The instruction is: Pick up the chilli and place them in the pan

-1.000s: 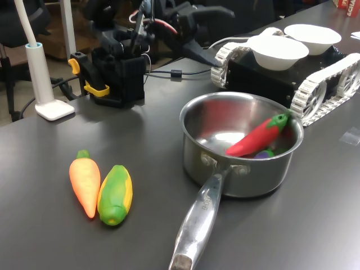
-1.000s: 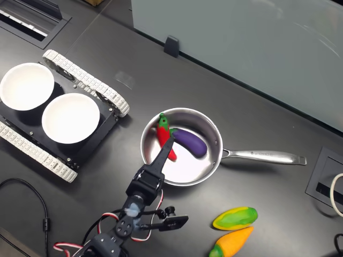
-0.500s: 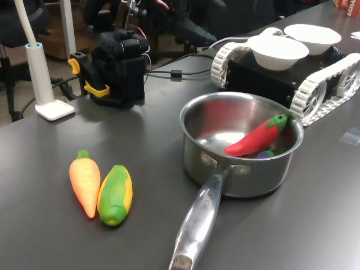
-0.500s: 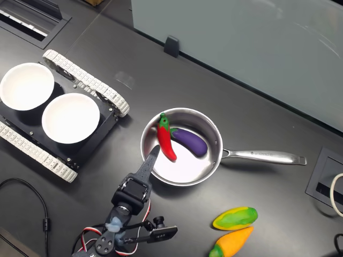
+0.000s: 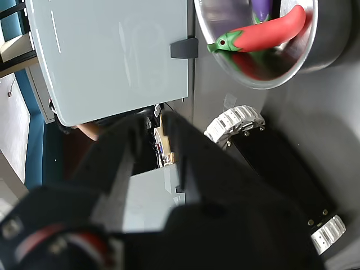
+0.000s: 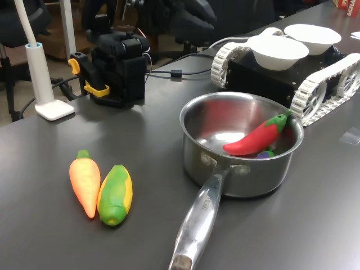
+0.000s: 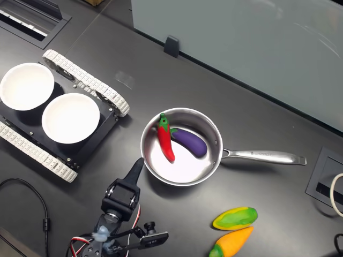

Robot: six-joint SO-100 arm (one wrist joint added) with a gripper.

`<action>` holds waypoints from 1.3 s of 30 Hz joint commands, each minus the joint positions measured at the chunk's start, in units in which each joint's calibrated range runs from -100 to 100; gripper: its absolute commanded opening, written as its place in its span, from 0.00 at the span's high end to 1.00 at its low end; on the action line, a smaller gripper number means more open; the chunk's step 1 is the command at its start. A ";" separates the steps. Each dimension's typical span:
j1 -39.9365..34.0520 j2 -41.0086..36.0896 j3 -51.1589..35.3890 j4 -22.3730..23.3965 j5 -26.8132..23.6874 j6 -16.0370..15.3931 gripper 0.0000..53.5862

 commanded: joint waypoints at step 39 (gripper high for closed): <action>-6.72 -0.92 -1.60 17.67 4.44 0.19 1.00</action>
